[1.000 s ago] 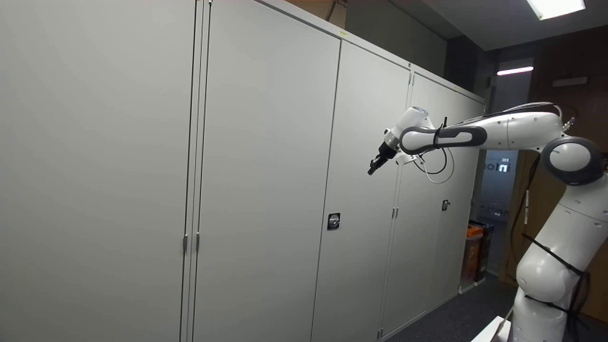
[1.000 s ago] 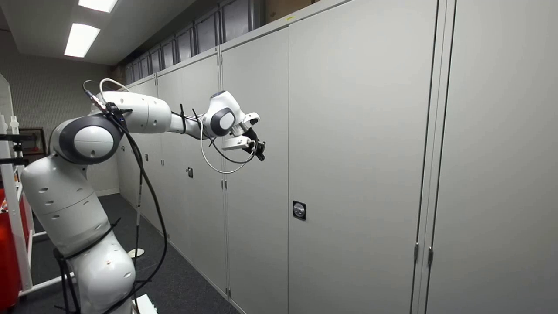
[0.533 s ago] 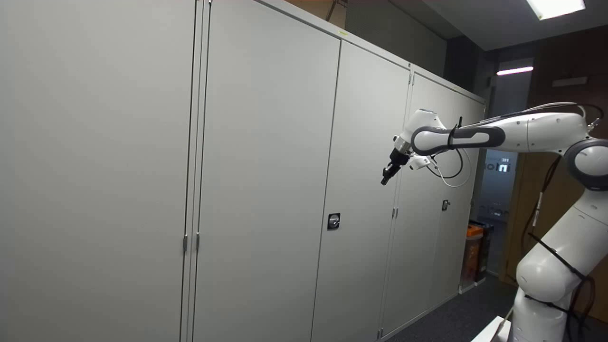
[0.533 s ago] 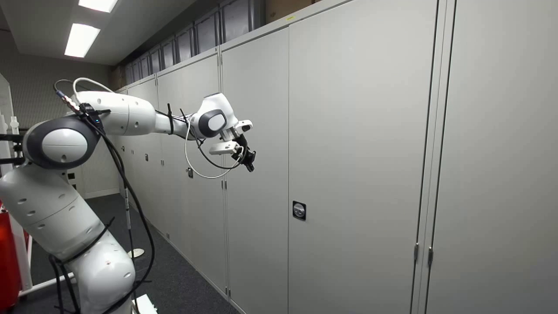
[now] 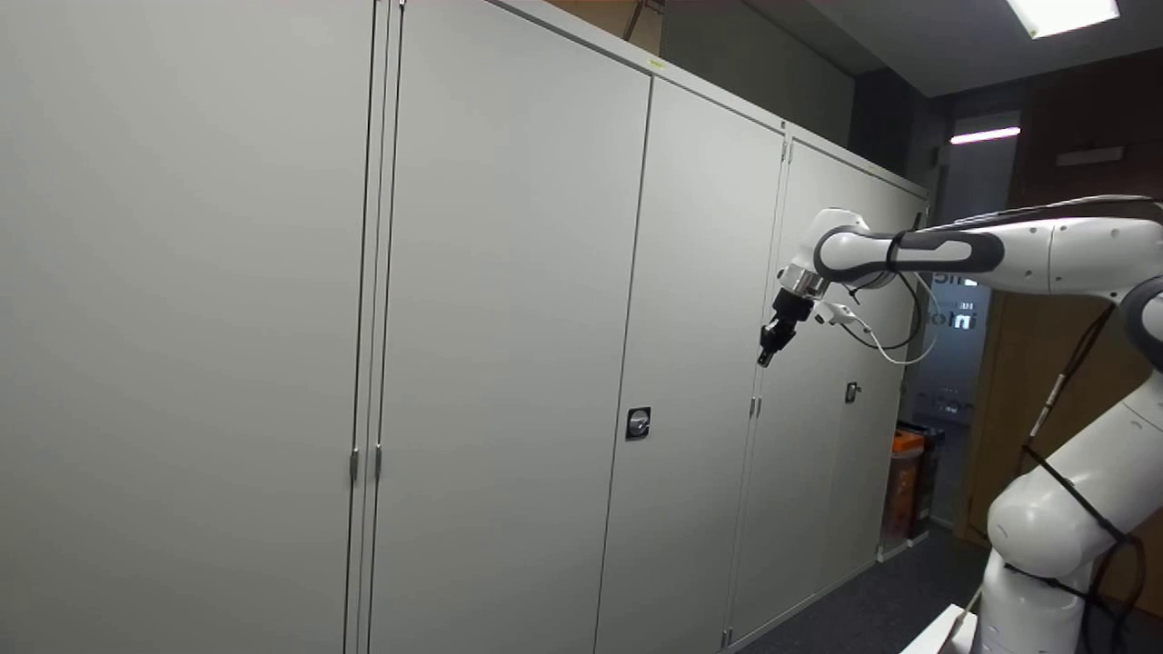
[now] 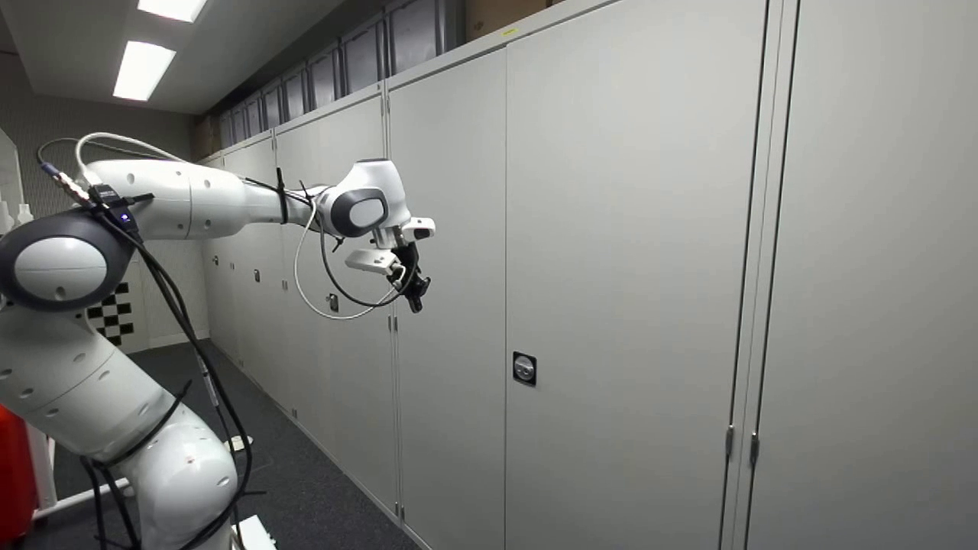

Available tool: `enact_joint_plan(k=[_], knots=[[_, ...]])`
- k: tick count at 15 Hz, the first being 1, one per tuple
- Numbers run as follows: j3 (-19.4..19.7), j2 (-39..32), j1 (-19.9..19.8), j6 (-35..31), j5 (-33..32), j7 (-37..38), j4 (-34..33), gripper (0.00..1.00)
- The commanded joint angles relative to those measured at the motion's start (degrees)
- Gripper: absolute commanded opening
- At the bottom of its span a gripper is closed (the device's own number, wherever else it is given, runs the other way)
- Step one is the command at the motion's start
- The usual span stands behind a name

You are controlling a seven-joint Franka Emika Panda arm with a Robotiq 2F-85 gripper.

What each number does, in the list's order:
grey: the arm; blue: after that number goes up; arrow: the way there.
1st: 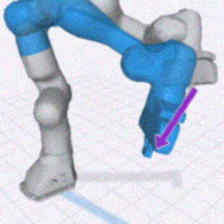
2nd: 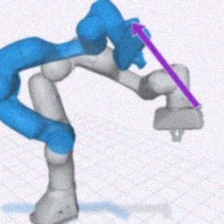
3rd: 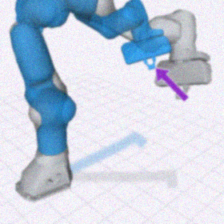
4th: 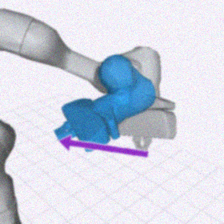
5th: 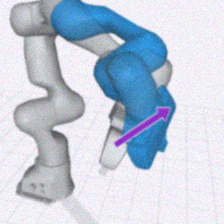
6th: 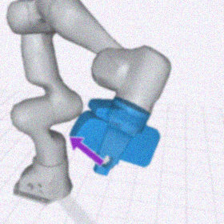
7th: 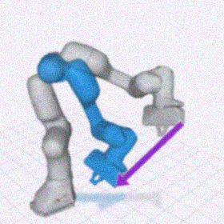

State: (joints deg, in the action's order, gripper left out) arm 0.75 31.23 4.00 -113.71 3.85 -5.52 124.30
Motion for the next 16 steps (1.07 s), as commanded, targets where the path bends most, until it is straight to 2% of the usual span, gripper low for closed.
enact_joint_plan(k=[1, 9, 14, 15, 16], knots=[[1.63, 3.37, -0.13, 2.79, 2.14, -1.31, 2.53, 0.0], [2.3, 4.14, -0.84, 6.56, 1.48, -1.01, 2.74, 0.0], [2.31, 4.04, -0.71, 6.69, 1.54, -1.3, 2.5, 0.0], [2.45, 4.07, -0.52, 6.37, 1.7, -1.8, 2.51, 0.26], [2.48, 4.05, -0.46, 6.33, 1.67, -2.01, 2.45, 0.27]])
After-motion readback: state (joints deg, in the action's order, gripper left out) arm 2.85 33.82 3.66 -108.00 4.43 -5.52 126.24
